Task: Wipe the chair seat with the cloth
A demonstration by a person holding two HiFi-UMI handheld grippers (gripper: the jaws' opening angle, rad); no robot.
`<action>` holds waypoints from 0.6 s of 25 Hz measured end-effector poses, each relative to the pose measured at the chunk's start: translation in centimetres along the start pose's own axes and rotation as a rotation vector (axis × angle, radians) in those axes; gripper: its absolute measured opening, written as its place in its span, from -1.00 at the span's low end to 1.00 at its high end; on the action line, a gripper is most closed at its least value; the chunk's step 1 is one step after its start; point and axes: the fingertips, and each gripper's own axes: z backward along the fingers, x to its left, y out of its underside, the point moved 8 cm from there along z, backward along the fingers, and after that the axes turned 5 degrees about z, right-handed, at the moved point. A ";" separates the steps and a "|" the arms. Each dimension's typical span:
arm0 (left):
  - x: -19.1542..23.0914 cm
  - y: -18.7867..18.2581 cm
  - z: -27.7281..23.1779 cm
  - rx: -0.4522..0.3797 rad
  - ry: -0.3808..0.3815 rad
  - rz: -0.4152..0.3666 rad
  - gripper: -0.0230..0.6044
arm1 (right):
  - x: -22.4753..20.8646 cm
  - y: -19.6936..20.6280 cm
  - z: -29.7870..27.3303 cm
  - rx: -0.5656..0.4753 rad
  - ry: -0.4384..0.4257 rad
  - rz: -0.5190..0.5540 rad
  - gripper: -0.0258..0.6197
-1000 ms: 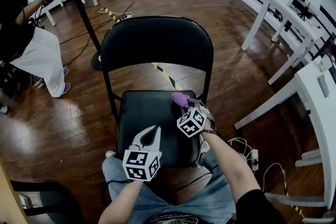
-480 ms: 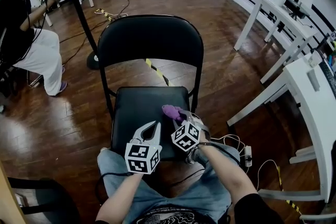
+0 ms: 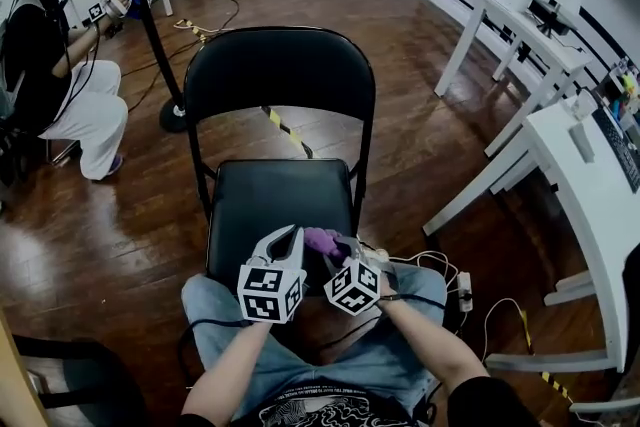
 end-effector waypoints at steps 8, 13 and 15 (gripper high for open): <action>-0.2 -0.1 0.5 -0.007 0.006 0.005 -0.91 | 3.3 0.4 2.2 -0.001 -0.055 -0.029 -0.64; -0.3 -0.3 0.7 -0.014 0.007 0.008 -0.91 | 4.6 1.0 2.7 0.015 -0.081 -0.019 -0.64; -0.4 -0.4 0.8 -0.017 0.008 0.007 -0.92 | 4.5 1.1 2.7 0.014 -0.077 -0.026 -0.64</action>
